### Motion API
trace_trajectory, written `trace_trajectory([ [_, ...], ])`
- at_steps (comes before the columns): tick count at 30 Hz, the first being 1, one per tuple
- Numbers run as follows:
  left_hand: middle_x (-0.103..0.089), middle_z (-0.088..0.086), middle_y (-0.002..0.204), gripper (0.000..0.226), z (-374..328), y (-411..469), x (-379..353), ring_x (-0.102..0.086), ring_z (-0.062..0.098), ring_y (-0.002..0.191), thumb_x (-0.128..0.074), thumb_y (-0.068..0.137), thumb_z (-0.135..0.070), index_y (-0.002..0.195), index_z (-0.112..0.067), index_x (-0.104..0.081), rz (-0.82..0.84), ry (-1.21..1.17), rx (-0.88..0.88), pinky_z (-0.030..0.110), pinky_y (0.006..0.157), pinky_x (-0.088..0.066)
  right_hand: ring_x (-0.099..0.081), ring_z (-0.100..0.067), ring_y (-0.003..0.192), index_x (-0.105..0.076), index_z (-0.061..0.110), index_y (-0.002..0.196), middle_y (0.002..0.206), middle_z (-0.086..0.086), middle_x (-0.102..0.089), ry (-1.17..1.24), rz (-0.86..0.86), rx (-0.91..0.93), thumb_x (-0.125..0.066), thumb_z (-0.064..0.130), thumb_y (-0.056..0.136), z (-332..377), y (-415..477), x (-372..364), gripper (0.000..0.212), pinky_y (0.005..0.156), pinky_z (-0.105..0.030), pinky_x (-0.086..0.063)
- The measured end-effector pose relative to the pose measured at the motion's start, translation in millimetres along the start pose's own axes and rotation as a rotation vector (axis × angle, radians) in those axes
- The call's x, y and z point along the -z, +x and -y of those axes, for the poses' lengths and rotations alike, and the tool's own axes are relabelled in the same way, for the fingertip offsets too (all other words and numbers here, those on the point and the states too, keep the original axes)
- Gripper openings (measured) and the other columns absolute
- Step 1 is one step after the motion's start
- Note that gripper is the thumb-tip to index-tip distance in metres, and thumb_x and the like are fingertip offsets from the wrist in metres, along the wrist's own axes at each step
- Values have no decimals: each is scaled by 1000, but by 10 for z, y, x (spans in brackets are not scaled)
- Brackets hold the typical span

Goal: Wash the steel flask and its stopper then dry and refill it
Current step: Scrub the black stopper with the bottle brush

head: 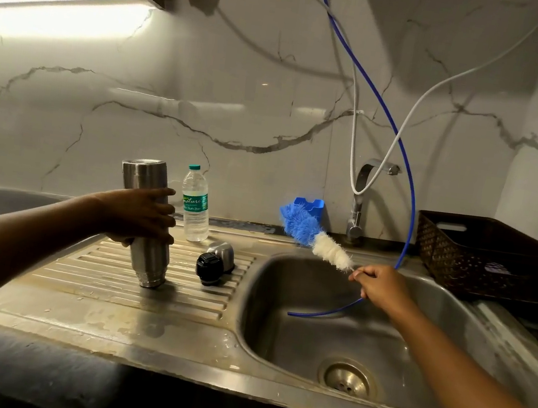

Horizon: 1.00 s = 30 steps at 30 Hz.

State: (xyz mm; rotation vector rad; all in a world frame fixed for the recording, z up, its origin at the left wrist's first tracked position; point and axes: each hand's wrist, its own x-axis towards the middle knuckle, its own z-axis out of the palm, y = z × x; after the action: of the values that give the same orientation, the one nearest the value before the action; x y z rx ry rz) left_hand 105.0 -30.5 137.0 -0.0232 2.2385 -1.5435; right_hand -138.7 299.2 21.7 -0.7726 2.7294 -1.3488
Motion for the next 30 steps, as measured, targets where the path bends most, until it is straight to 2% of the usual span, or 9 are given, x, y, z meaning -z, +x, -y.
trace_trajectory([
  [5, -25, 4, 154, 67, -10, -3, 45, -14, 28, 144, -53, 94, -29, 150, -32, -15, -4, -14, -6, 51, 99, 25, -54, -14, 62, -68, 18, 88, 65, -3, -59, 5, -1, -7, -53, 21, 94, 0, -9, 27, 16, 60, -27, -42],
  [11, -24, -2, 155, 65, -114, 19, 172, -14, 21, 145, -43, 94, -50, 150, -33, -15, -99, -63, -46, 48, 103, 26, -54, -14, 62, -68, 17, 91, 65, -2, -59, 21, -11, -22, -52, 21, 95, 1, -2, 43, 17, 62, -27, -43],
  [14, -36, -9, 150, 76, -238, 139, 311, -27, 14, 141, -10, 82, -74, 146, -36, -28, -351, -395, 78, 43, 119, -4, -52, -13, 62, -68, 15, 93, 66, -3, -58, 36, -12, -30, -52, 20, 95, -8, -11, 62, 17, 60, -25, -41],
  [16, -44, -7, 144, 72, -320, 307, 425, -39, 14, 133, -21, 82, -73, 142, -36, -35, -443, -763, 241, 37, 110, -35, -52, -13, 62, -68, 13, 95, 67, -3, -58, 36, -2, -39, -52, 19, 95, -18, -15, 76, 17, 61, -25, -41],
  [20, -48, 8, 139, 69, -425, 865, 598, -48, 26, 124, -56, 86, -56, 143, -22, -36, -235, -1175, 495, 40, 98, -45, -52, -12, 62, -68, 10, 97, 65, -3, -56, 14, 5, -46, -51, 17, 95, -38, -2, 123, 19, 60, -24, -41],
  [23, -47, 13, 140, 76, -440, 1161, 660, -48, 28, 124, -69, 83, -40, 144, -13, -33, 25, -1446, 533, 36, 101, -43, -50, -10, 59, -68, 9, 95, 63, -2, -55, 24, -2, -46, -50, 16, 95, -58, 24, 158, 19, 54, -20, -37],
  [25, -55, 12, 130, 68, -449, 1264, 644, -56, 26, 115, -72, 81, -35, 137, -9, -44, 118, -1476, 522, 33, 96, -48, -51, -10, 58, -69, 10, 96, 63, -2, -56, 34, -10, -53, -51, 16, 95, -69, 51, 172, 19, 54, -20, -38],
  [27, -62, 9, 119, 57, -470, 1324, 618, -60, 23, 106, -73, 79, -37, 126, -8, -57, 94, -1394, 541, 30, 89, -50, -51, -10, 57, -69, 10, 97, 62, -2, -56, 42, -20, -66, -52, 16, 95, -77, 73, 184, 19, 53, -20, -37],
  [30, -61, 9, 116, 49, -489, 1294, 673, -58, 22, 103, -73, 80, -31, 121, -9, -58, -15, -1443, 599, 32, 90, -51, -51, -9, 57, -70, 9, 97, 61, 0, -56, 30, -29, -74, -52, 17, 94, -72, 69, 209, 20, 51, -19, -35],
])
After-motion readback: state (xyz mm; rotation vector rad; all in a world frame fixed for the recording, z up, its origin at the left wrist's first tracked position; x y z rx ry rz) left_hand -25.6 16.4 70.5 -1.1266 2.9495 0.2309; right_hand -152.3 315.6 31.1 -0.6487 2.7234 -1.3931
